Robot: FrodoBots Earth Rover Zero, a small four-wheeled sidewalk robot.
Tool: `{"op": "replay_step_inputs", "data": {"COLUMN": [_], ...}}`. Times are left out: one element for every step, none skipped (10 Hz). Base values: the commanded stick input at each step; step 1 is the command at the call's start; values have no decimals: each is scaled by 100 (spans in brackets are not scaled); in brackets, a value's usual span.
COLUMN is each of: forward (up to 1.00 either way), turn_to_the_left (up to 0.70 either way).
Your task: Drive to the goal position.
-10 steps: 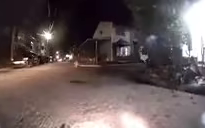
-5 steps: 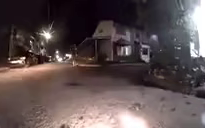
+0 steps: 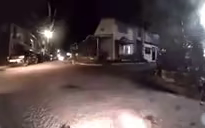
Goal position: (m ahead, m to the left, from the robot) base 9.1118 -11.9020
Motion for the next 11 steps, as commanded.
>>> {"op": "replay_step_inputs", "data": {"forward": [70, 70, 70, 70, 70, 70, 70, 70, 70, 70, 70], "turn_to_the_left": [0, 0, 0, 0, 0, 0, 0, -12, -27, -27, -27]}}
